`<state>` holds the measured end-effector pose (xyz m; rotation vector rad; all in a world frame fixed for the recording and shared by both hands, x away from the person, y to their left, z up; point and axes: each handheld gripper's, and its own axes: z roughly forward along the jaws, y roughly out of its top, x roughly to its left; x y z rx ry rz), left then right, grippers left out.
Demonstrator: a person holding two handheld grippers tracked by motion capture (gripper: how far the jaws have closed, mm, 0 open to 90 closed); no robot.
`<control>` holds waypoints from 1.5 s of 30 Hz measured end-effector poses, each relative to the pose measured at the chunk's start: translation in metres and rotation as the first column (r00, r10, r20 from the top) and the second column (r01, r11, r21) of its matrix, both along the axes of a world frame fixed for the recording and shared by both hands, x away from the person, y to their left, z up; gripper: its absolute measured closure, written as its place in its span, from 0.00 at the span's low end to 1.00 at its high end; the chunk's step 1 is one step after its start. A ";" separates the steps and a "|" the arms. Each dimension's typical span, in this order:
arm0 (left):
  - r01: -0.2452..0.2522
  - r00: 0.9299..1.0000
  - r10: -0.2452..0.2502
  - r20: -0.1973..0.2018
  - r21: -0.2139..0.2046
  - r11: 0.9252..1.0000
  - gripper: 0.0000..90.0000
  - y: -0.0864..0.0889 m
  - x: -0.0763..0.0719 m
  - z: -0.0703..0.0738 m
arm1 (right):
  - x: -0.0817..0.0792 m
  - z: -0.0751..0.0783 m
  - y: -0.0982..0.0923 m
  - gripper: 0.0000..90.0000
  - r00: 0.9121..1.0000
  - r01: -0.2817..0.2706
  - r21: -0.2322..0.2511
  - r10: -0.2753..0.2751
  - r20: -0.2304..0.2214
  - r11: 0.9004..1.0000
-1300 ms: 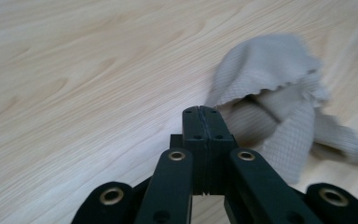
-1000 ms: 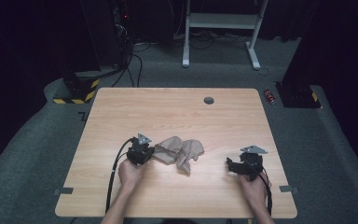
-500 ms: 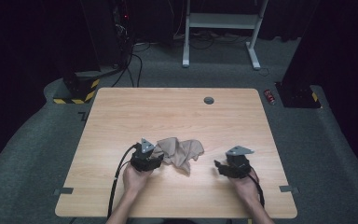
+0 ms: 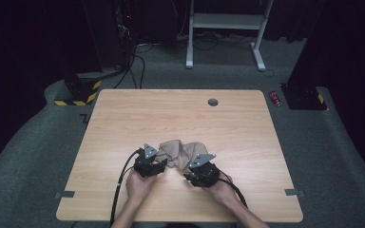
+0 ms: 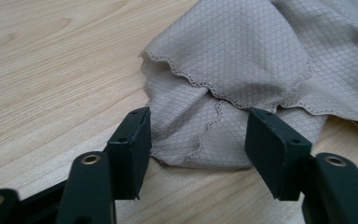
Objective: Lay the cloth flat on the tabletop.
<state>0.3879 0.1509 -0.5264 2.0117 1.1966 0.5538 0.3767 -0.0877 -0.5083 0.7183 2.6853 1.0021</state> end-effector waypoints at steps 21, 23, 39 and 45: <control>-0.028 1.000 0.028 -0.002 0.002 1.000 0.40 -0.001 0.000 0.000 | 0.101 0.045 -0.021 0.99 0.934 0.327 0.038 -0.330 0.136 0.944; -0.028 1.000 0.028 -0.002 0.002 1.000 0.40 -0.001 0.000 0.000 | 0.111 0.038 -0.022 0.99 0.922 0.365 0.022 -0.365 0.128 0.931; -0.028 1.000 0.028 -0.002 0.002 1.000 0.40 -0.001 0.000 0.000 | 0.072 0.026 -0.015 0.62 0.954 0.271 0.100 -0.281 0.102 0.957; -0.028 1.000 0.028 -0.003 0.002 1.000 0.40 -0.001 0.000 0.000 | 0.066 0.010 0.003 0.74 0.974 0.207 -0.001 -0.206 0.093 0.978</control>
